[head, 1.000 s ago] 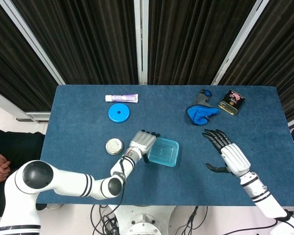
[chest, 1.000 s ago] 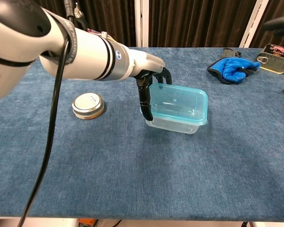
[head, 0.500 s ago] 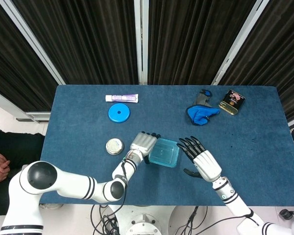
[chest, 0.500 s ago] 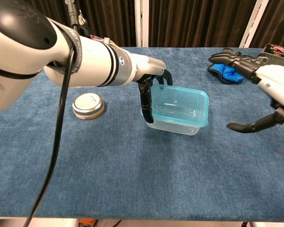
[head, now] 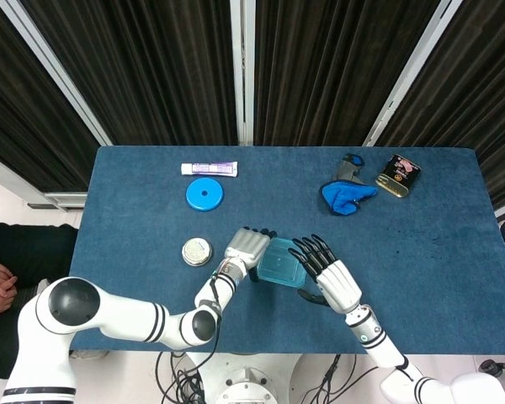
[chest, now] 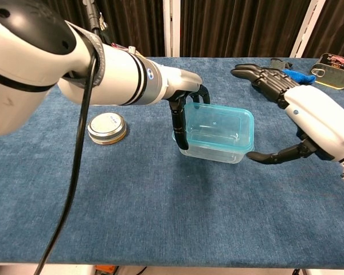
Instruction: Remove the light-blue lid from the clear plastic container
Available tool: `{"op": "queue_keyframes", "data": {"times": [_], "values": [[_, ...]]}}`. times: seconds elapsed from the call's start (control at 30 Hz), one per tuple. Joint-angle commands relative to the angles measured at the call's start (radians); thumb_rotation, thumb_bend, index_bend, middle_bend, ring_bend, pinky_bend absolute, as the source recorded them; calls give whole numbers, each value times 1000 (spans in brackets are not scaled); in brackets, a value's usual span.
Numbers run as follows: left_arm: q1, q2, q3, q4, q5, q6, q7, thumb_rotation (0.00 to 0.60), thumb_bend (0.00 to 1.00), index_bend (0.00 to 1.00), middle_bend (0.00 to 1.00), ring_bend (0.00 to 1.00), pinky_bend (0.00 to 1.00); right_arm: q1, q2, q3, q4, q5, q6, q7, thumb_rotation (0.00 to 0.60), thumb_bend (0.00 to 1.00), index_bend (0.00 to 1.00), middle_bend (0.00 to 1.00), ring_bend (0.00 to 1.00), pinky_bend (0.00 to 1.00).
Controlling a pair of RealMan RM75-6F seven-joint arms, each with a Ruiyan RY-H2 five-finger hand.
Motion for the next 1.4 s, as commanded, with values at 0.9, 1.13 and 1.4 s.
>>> {"op": "queue_keyframes", "data": {"times": [0.9, 1.13, 1.4], "values": [[-11, -5, 2, 4, -14, 19, 23, 600, 0, 285, 290, 211, 193, 37, -46, -6, 58, 52, 0, 20, 600, 40, 0, 0, 0, 0], [-15, -11, 2, 4, -20, 37, 42, 600, 0, 283, 289, 212, 185, 42, -39, 1, 42, 62, 9, 19, 600, 40, 0, 0, 0, 0], [-18, -22, -3, 9, -21, 51, 63, 600, 0, 283, 288, 211, 176, 46, -27, 10, 25, 74, 19, 26, 600, 40, 0, 0, 0, 0]]}}
